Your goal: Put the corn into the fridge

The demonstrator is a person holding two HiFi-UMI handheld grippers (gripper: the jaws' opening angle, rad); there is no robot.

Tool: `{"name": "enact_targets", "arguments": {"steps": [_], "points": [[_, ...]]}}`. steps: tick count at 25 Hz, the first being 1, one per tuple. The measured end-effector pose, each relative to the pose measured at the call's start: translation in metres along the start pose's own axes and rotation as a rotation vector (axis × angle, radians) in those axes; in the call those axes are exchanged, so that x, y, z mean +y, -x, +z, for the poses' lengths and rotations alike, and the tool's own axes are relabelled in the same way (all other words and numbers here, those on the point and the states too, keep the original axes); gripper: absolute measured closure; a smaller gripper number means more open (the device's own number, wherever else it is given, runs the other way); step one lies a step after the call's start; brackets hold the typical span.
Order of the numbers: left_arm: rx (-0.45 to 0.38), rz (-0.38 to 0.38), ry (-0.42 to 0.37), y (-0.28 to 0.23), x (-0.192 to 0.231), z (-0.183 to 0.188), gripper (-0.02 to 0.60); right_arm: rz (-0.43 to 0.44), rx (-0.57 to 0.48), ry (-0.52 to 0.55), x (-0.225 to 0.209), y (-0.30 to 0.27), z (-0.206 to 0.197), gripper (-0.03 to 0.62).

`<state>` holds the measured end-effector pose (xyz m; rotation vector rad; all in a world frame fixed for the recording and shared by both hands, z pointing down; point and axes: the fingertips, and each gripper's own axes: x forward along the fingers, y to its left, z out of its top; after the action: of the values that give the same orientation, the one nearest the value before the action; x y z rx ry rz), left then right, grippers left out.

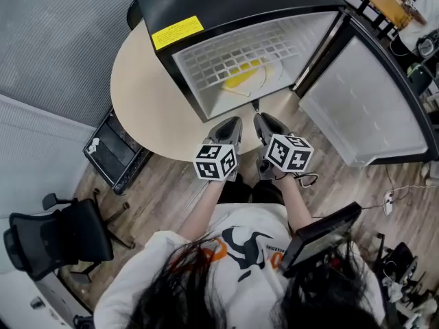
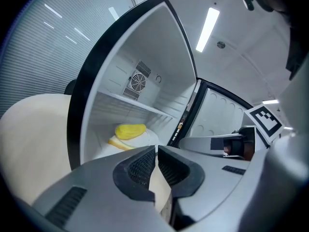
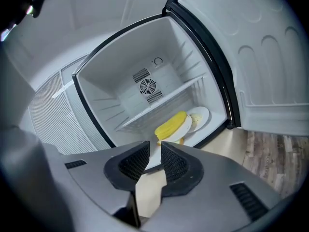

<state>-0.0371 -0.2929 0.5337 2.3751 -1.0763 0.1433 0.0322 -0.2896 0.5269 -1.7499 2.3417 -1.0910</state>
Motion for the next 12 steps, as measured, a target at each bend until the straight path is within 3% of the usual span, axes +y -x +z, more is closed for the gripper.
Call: {"name": "enact_targets", "arguments": {"steps": [12], "points": [[-0.021,0.054,-0.039,0.026,-0.031,-0.008,0.569,0.045,0.005,0.009,0.011,0.038,-0.011,0.522]]}}
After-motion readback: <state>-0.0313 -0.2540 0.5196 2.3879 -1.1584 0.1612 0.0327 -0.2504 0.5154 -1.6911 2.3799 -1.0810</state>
